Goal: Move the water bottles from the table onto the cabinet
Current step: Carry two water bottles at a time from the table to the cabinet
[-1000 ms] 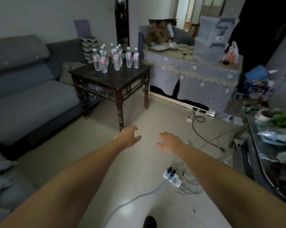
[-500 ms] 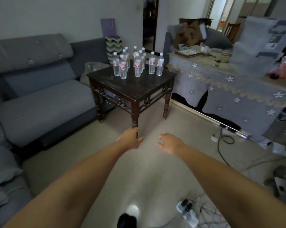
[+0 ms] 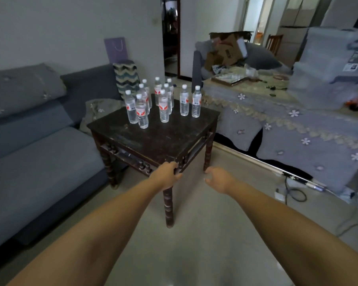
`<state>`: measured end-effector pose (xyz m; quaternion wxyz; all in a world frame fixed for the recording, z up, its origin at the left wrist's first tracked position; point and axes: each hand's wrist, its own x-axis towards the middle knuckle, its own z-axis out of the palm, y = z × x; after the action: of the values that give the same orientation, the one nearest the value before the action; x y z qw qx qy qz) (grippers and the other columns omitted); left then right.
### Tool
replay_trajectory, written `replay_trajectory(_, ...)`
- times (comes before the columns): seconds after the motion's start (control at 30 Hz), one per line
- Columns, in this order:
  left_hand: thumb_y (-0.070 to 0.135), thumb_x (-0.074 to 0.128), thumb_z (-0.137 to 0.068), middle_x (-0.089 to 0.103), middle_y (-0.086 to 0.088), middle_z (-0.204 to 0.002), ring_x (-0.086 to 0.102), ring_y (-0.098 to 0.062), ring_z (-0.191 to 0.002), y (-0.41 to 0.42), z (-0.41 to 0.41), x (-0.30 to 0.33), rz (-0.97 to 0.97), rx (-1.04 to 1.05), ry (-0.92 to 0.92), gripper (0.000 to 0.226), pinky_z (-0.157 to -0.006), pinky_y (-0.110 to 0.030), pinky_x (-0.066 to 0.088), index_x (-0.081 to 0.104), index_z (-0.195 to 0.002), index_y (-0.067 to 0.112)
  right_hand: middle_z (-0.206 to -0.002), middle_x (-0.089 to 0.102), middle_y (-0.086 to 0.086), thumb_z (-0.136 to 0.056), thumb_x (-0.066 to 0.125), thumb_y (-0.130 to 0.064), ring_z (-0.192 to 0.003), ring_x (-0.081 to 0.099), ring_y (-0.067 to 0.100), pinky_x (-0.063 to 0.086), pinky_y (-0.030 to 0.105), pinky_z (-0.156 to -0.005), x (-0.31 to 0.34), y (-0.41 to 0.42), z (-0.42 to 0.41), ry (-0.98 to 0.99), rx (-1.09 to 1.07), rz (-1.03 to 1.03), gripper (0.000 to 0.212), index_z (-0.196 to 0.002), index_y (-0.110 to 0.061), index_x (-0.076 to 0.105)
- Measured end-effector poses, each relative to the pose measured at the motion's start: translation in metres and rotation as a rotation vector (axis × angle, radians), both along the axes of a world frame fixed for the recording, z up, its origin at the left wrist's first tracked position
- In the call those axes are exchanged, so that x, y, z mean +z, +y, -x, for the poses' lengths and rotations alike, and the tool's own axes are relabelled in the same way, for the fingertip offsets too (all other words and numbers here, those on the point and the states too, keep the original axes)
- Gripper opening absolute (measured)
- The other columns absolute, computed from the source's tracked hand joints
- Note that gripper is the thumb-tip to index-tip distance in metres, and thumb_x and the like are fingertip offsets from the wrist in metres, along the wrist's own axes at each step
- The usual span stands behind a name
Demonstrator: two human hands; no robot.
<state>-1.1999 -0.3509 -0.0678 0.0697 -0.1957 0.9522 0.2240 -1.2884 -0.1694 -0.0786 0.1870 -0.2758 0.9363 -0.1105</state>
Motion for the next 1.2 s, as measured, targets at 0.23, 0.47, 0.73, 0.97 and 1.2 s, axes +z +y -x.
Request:
replay_trajectory(0.23,0.039,0.055,-0.093,0.051,-0.016,-0.132,0.051,-0.032,-0.122,-0.032,0.093,-0.005,0.002,-0.064,-0.022,0.051,-0.101,-0.036,0.043,0.047,-0.136,0.013,-0.135,0.050,0.014,-0.099,0.047,-0.030,-0.124,0.050,0.030,0.041,0.035,-0.103,-0.004,-0.037,0.078,-0.011,-0.032,0.029,0.041,-0.134,-0.010,0.051)
replay_trajectory(0.47,0.041,0.053,-0.093,0.048,-0.013,-0.135,0.050,-0.031,-0.122,-0.055,0.228,-0.009,0.024,-0.084,0.003,0.052,-0.102,-0.041,0.043,0.045,-0.137,0.015,-0.132,0.054,0.016,-0.097,0.050,-0.028,-0.122,0.053,0.031,0.043,0.035,-0.100,-0.013,-0.059,0.222,0.018,-0.035,0.034,0.039,-0.131,-0.009,0.053)
replay_trajectory(0.73,0.040,0.055,-0.092,0.048,-0.010,-0.137,0.051,-0.026,-0.124,-0.079,0.382,-0.008,-0.053,0.084,0.058,0.056,-0.102,-0.037,0.045,0.041,-0.140,0.016,-0.128,0.054,0.016,-0.098,0.050,-0.030,-0.116,0.055,0.032,0.045,0.037,-0.096,0.009,-0.079,0.407,0.040,0.035,0.015,0.038,-0.128,-0.007,0.053)
replay_trajectory(0.97,0.038,0.056,-0.092,0.047,-0.012,-0.140,0.050,-0.027,-0.126,-0.108,0.458,-0.029,-0.098,0.151,0.001,0.063,-0.104,-0.039,0.044,0.033,-0.145,0.014,-0.127,0.057,0.015,-0.096,0.053,-0.031,-0.117,0.056,0.030,0.045,0.036,-0.097,-0.006,-0.117,0.492,-0.009,0.083,0.024,0.042,-0.131,-0.009,0.052)
replay_trajectory(1.2,0.036,0.057,-0.092,0.047,-0.015,-0.139,0.049,-0.030,-0.126,-0.154,0.545,-0.059,-0.103,0.199,0.011,0.066,-0.103,-0.043,0.044,0.029,-0.146,0.012,-0.137,0.052,0.012,-0.092,0.059,-0.034,-0.126,0.052,0.027,0.043,0.038,-0.106,-0.035,-0.166,0.562,-0.088,0.077,0.060,0.054,-0.139,-0.012,0.044)
